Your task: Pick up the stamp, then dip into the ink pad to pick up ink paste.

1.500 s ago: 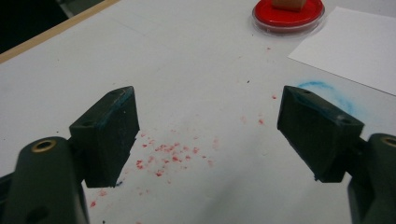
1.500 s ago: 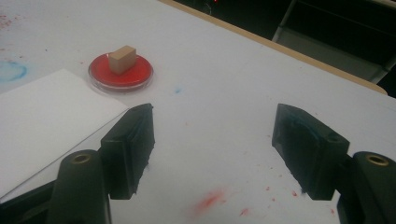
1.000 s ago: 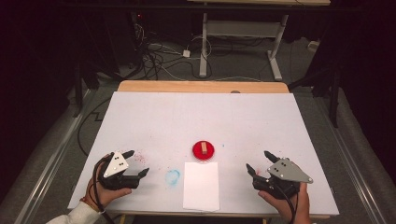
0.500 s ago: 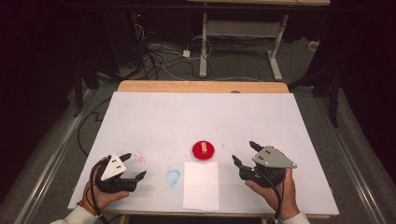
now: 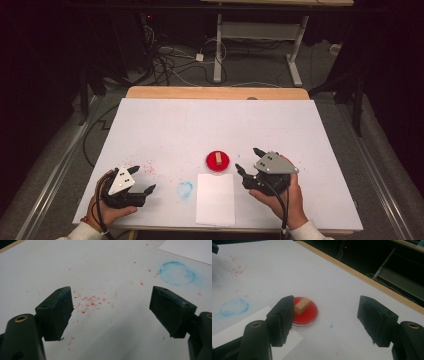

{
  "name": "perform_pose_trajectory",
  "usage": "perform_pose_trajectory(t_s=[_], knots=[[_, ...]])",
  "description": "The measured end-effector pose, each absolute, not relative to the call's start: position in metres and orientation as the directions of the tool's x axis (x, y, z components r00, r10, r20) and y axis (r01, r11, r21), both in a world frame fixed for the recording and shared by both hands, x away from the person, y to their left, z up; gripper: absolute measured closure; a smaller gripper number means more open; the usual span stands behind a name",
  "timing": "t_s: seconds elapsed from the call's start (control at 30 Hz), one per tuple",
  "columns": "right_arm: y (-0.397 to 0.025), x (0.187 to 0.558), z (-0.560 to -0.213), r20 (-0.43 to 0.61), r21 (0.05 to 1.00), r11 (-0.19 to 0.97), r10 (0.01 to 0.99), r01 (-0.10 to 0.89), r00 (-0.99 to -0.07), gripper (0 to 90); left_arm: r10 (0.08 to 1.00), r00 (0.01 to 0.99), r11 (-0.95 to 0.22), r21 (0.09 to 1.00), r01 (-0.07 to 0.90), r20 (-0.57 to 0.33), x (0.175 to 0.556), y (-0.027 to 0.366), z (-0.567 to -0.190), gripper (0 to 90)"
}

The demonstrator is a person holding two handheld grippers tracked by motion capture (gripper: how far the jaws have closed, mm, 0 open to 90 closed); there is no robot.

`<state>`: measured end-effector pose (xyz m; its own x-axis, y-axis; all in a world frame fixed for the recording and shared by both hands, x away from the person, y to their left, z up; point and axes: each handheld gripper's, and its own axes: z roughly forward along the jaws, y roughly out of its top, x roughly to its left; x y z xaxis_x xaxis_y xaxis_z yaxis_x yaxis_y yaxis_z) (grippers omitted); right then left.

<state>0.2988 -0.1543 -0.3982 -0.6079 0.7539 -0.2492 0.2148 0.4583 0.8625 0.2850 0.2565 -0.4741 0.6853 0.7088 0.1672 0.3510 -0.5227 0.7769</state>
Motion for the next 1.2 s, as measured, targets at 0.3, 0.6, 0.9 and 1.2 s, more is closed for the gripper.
perform_pose_trajectory(t_s=[0.3,0.6,0.9,1.2], knots=[[-0.143,0.307,-0.402,-0.237,0.85,0.468,0.749,0.241,-0.619,32.6,0.707,0.687,-0.525,0.776,0.35,0.168,0.285,0.256,-0.474,18.4],[-0.13,0.322,-0.405,-0.162,0.831,0.441,0.776,0.34,-0.609,35.8,0.713,0.68,-0.525,0.771,0.36,0.168,0.285,0.256,-0.474,18.4],[-0.102,0.352,-0.403,-0.071,0.726,0.474,0.773,0.499,-0.63,46.6,0.707,0.688,-0.533,0.764,0.363,0.166,0.286,0.254,-0.475,18.4],[-0.075,0.372,-0.416,-0.051,0.633,0.511,0.777,0.581,-0.627,51.6,0.703,0.689,-0.535,0.77,0.348,0.177,0.283,0.253,-0.472,20.1]])
